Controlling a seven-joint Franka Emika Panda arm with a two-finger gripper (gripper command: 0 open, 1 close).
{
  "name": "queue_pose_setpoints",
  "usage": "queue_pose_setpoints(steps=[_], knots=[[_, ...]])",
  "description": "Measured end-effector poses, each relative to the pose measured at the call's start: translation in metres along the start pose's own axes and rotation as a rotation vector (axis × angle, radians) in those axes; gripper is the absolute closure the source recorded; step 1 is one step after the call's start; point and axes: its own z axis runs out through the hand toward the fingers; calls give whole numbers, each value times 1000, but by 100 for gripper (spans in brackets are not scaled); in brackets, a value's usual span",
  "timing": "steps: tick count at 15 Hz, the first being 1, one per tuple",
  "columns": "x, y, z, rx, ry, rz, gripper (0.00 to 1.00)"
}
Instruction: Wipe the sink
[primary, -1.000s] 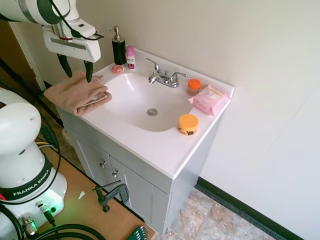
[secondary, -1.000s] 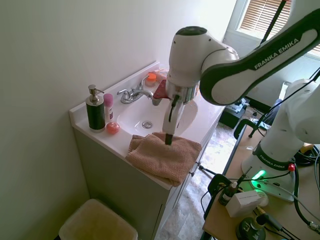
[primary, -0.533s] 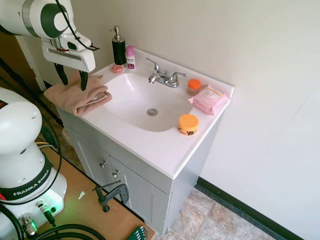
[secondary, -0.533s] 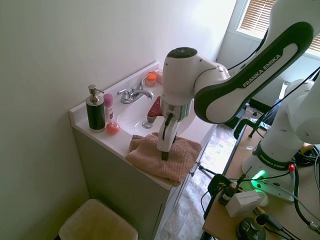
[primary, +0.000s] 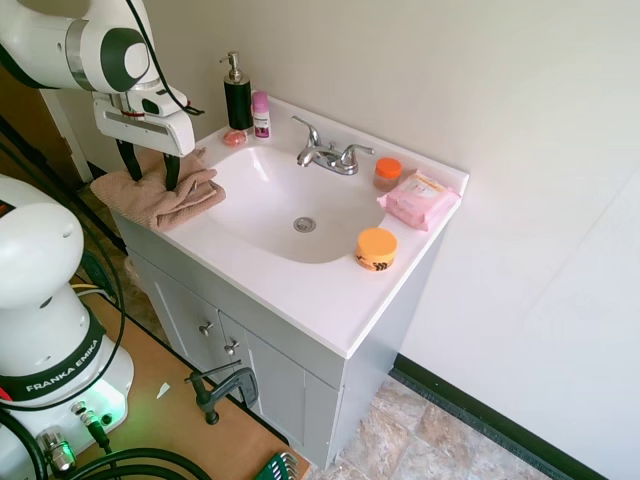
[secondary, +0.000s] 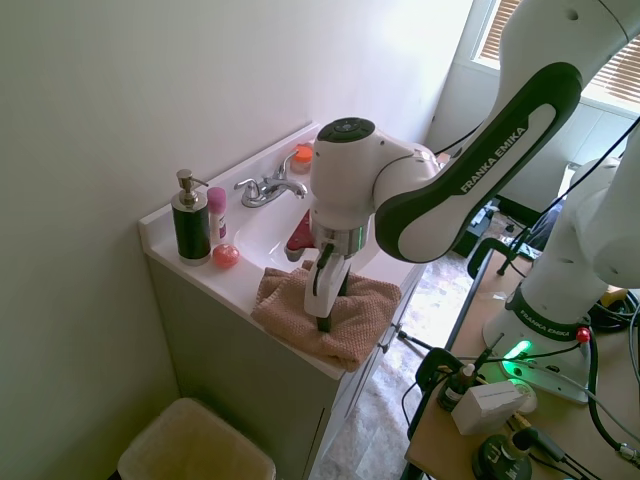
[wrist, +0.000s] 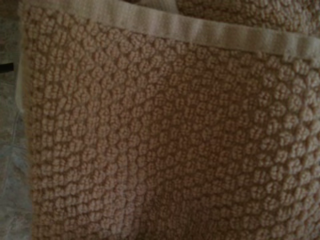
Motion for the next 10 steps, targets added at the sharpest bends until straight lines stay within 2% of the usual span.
queue_pose_setpoints(steps=[10], knots=[[13, 3, -2, -13, -1, 10, 100]])
